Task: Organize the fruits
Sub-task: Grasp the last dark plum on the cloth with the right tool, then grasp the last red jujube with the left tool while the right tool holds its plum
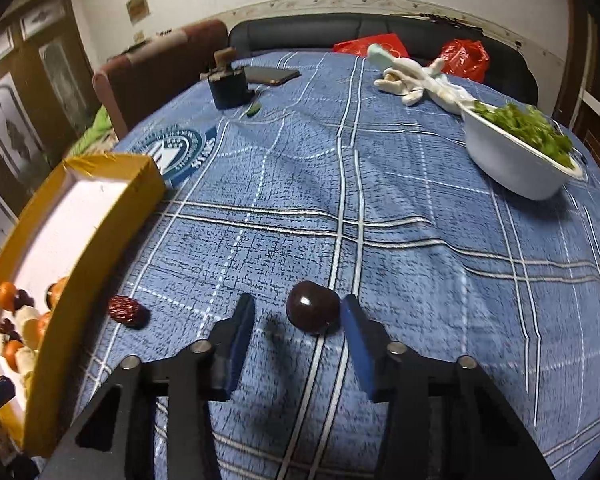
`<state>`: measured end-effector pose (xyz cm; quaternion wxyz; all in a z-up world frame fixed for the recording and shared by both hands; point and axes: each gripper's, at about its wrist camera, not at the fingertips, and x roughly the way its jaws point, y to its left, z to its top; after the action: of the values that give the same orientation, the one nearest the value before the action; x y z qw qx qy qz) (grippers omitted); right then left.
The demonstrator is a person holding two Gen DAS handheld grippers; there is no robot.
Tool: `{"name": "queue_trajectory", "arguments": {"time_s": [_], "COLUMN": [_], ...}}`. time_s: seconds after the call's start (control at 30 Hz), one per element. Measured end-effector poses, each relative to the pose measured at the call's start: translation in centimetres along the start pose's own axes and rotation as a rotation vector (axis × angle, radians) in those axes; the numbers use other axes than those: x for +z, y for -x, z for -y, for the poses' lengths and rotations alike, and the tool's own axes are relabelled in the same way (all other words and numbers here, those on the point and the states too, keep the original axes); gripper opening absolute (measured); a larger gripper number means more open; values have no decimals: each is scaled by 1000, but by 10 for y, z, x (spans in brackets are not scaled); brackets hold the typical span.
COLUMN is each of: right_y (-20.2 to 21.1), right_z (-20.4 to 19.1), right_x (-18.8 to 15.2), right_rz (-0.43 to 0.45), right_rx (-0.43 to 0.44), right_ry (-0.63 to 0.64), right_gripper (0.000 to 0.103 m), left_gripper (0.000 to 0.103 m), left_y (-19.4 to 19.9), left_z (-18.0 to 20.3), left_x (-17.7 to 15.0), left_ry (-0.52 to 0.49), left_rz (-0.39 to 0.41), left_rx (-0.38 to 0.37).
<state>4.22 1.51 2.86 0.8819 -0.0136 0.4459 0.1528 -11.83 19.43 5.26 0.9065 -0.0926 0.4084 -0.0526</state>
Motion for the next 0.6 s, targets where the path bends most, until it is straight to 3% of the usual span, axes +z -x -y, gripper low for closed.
{"name": "queue_trajectory", "arguments": {"time_s": [0.1,0.17,0.4,0.6], "right_y": [-4,-5,0,29], "right_z": [-3,-1,14,40], "right_x": [1,1,-2,-18], "right_rz": [19,26,42,58], "right_rx": [-50,-59,19,162], "right_ry": [34,43,-16,-157], "right_gripper": [33,31,30,30], "left_gripper": [83,83,83,83], "left_y": [-3,-6,-13,-37], "left_z": [5,8,25,44], "left_x": [2,4,19,45], "left_ry": [-19,-28,-56,-112], "left_rz": [-2,-7,-26,-61], "left_rx": [2,3,-39,-54]}}
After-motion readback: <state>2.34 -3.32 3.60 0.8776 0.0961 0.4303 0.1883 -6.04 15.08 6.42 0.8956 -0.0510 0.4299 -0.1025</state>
